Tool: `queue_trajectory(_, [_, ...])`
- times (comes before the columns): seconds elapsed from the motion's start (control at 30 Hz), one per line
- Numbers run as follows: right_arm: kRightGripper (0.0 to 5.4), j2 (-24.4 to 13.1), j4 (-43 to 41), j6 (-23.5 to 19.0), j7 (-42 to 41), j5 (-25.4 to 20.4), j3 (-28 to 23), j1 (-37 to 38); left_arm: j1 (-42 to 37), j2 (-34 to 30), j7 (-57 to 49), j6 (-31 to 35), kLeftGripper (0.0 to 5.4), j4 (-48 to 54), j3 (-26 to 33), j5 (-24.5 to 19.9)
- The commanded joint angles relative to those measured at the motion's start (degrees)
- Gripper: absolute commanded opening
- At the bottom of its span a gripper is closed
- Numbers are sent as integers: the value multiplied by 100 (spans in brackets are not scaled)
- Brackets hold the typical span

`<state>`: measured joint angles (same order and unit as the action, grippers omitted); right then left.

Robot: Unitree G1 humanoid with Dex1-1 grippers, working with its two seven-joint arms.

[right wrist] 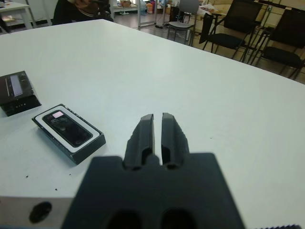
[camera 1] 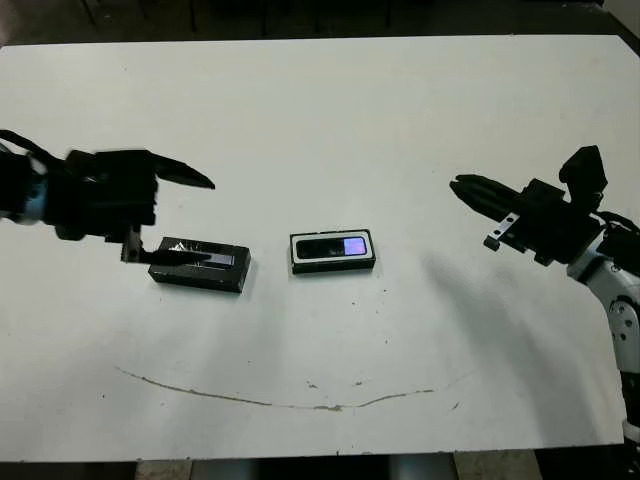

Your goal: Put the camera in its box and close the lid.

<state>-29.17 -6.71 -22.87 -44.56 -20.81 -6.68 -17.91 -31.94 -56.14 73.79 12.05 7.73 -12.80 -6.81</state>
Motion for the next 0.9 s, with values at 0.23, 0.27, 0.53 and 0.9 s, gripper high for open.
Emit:
queue_trajectory(0.23, [0,-160,-60,-7,35,117,135,172,-581,154,597,-83,539,-653,-845,929])
queue_trajectory(0.27, [0,-166,-70,8,44,135,145,185,-612,164,662,-85,539,-685,-897,988])
queue_trajectory(0.53, [0,-150,-116,62,73,181,179,267,-645,313,763,65,539,-945,-1138,1420])
queue_trajectory(0.9, [0,-120,-151,40,36,46,147,431,-581,487,725,-263,539,-1619,-1307,1886])
